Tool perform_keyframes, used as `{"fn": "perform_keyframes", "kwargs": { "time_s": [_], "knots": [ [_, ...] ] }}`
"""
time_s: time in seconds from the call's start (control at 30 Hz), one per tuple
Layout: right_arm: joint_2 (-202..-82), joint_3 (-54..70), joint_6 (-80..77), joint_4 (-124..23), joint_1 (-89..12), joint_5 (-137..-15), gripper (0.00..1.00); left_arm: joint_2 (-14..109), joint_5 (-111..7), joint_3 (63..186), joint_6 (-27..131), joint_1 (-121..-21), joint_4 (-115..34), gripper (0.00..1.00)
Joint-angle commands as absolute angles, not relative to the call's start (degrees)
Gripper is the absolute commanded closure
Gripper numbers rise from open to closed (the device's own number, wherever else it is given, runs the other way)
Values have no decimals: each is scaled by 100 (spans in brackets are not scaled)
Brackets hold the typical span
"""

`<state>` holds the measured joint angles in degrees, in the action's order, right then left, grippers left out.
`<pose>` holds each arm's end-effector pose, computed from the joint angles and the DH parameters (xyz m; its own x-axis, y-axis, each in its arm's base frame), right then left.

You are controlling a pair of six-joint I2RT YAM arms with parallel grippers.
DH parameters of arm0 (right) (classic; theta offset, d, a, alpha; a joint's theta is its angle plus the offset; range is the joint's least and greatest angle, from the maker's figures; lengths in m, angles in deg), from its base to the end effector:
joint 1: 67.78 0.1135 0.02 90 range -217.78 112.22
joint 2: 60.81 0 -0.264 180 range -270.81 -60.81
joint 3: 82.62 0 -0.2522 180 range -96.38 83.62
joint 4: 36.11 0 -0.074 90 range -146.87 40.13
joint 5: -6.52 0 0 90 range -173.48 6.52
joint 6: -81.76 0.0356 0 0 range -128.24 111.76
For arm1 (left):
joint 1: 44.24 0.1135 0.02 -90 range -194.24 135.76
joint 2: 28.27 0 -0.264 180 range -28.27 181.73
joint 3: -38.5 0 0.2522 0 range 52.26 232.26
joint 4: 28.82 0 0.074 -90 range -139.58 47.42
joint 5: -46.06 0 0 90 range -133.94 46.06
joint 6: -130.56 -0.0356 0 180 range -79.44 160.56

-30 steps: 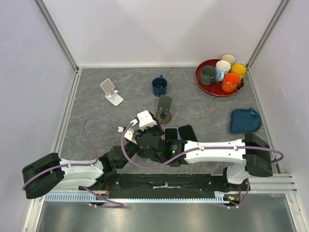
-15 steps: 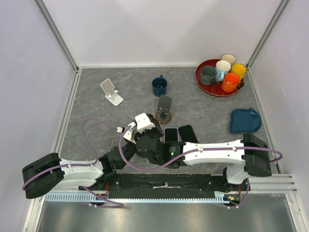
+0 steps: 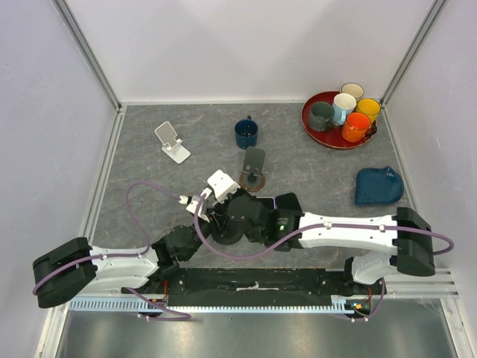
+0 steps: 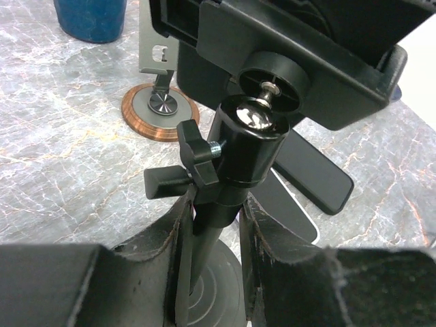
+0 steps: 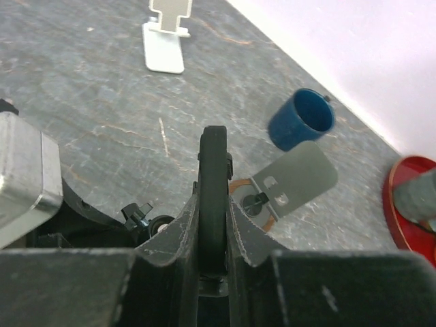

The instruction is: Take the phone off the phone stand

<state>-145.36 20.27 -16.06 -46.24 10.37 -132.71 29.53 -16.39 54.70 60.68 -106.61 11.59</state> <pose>0.0957 0.3250 0.3143 0.0054 -0.4071 -0.9134 -0.4947 0.7927 -0.3562 0.0950 -0.1460 0.1673 -0.2055 -0.2651 -0.9421 0.5329 0.7771 -0.3349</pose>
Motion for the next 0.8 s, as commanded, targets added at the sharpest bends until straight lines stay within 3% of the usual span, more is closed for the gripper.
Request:
{"fn": "perform_keyframes", "kwargs": {
  "time_s": [0.0,0.13,0.33,0.53,0.6,0.73,0.77],
  "knots": [
    [-13816,2025,-1448,-4721,764,-10987,100,2728,-1431,4989,6605,-10489,1113,98],
    [-13692,2008,-1527,-4970,684,-10091,100,2718,-1625,4980,6693,-10340,1068,98],
    [-13666,2008,-1747,-5382,640,-9719,100,2754,-1933,4980,6781,-10085,1068,98],
    [-13517,2209,-1072,-4796,684,-10876,100,2613,-1854,4945,6781,-10023,1007,98],
    [-13560,2385,-834,-4338,832,-11682,100,2648,-1897,4971,6728,-10023,1059,89],
    [-13885,2368,-141,-4065,1096,-12756,100,2754,-2021,5041,6527,-10032,1139,54],
    [-14051,2272,-95,-4082,1158,-13012,100,2771,-2021,5094,6483,-10032,1139,49]
  ]
}}
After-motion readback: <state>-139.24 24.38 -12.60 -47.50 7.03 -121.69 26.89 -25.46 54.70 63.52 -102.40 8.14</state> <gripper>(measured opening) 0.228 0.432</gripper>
